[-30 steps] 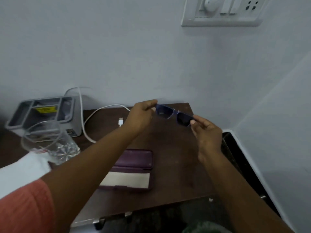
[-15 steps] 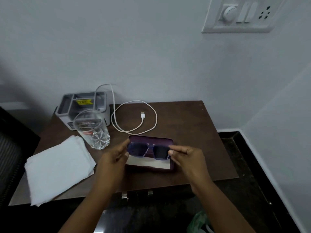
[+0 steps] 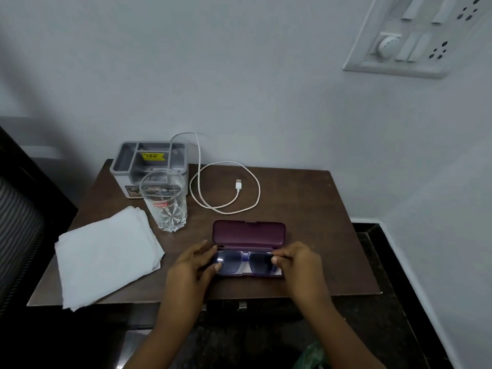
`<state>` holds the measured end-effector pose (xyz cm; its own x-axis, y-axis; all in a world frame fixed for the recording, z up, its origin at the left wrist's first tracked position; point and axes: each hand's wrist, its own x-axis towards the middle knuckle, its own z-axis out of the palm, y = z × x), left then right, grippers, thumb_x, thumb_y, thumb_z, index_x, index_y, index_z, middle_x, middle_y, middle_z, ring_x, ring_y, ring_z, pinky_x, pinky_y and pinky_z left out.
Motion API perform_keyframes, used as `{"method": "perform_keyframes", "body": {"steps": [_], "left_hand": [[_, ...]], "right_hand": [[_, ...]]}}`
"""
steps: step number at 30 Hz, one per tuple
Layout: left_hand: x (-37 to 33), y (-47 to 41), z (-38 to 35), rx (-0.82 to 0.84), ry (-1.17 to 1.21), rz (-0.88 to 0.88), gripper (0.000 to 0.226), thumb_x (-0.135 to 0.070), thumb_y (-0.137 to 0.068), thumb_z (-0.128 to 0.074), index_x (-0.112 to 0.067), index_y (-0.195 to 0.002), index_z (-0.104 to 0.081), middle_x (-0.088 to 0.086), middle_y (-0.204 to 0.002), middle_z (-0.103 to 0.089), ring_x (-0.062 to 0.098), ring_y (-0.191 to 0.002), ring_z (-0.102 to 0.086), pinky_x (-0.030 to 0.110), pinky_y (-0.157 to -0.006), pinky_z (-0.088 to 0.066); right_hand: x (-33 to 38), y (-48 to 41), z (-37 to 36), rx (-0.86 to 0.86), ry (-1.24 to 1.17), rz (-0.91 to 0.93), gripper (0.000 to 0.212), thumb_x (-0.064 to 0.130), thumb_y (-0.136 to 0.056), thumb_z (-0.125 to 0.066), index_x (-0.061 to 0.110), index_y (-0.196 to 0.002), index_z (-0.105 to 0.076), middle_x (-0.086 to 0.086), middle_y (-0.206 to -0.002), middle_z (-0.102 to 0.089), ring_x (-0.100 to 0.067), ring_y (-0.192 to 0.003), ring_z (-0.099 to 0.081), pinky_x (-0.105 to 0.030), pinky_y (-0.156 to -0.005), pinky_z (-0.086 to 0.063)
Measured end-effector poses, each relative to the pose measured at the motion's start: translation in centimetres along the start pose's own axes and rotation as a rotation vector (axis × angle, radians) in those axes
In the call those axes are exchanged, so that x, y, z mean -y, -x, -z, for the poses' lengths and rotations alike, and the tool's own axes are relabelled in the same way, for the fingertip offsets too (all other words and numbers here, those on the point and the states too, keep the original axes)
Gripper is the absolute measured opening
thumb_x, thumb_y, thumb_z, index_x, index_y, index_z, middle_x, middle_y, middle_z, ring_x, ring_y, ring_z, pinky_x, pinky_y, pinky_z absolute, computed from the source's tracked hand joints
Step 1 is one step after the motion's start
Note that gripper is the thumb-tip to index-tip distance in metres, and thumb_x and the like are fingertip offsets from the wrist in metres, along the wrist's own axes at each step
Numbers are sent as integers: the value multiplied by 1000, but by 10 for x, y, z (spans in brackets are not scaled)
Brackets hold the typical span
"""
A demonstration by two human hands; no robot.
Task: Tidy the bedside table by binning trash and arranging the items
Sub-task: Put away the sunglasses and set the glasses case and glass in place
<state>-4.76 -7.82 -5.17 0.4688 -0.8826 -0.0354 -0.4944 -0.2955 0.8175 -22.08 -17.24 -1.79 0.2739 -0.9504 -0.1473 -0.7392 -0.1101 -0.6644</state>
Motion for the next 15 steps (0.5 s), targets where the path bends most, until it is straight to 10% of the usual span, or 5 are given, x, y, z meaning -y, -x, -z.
{"method": "perform_keyframes", "body": {"steps": [5,15], "left_hand": [[3,-1,-6,-5,-4,-36,39,-14,-81,-70,-17,-119,-65,-5,-128,-60,2,-110,-52,6,-91,-31],[17,-6,-7,92,234,-20,75,-12,-73,-77,-32,-138,-44,-14,-125,-60,-1,-108,-59,16,-87,-50]], "right_hand": [[-3,-1,-6,-58,13,22,22,2,-83,-62,10,-64,-70,1,-70,-52,-1,-57,-45,-6,-57,-36],[-11,-7,-2,-110,-96,-93,21,10,-83,-67,10,-104,-64,-4,-102,-59,-7,-76,-54,-5,-57,-39]]}}
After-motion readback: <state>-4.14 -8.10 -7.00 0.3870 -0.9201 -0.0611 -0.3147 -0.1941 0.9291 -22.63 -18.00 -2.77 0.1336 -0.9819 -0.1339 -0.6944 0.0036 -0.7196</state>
